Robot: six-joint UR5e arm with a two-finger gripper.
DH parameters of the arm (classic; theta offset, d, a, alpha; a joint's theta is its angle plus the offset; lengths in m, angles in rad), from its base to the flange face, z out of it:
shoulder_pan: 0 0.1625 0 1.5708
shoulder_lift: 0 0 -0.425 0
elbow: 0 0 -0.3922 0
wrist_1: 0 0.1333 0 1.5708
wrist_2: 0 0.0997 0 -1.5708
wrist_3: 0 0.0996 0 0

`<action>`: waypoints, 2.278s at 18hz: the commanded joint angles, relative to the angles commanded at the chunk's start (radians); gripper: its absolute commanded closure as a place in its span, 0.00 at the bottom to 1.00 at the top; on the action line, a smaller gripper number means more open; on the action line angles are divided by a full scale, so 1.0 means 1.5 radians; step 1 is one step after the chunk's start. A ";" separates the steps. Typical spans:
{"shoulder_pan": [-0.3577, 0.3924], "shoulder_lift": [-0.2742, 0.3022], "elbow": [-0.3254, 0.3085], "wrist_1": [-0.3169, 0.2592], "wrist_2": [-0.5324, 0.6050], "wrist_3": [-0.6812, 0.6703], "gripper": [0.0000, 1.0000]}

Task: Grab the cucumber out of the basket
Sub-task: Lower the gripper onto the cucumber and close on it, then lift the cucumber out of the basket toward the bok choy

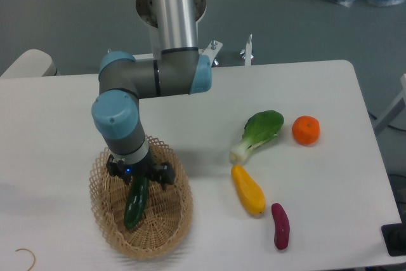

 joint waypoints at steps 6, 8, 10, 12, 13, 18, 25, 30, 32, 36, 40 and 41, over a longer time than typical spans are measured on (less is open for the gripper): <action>-0.005 -0.009 0.000 0.005 0.001 0.001 0.00; -0.005 -0.013 0.000 0.005 0.001 0.005 0.00; -0.005 -0.017 0.000 0.005 0.001 0.005 0.00; -0.006 -0.019 -0.001 0.005 0.002 0.005 0.00; -0.007 -0.021 0.000 0.005 0.003 0.005 0.00; -0.009 -0.022 0.005 0.004 0.003 0.007 0.43; -0.009 -0.021 0.009 0.004 0.003 0.036 0.67; -0.008 -0.016 0.019 0.002 0.004 0.051 0.68; -0.006 -0.010 0.034 -0.004 0.004 0.071 0.68; 0.013 0.013 0.077 -0.021 0.019 0.121 0.68; 0.068 0.040 0.146 -0.131 0.018 0.192 0.68; 0.087 0.048 0.159 -0.154 0.017 0.208 0.68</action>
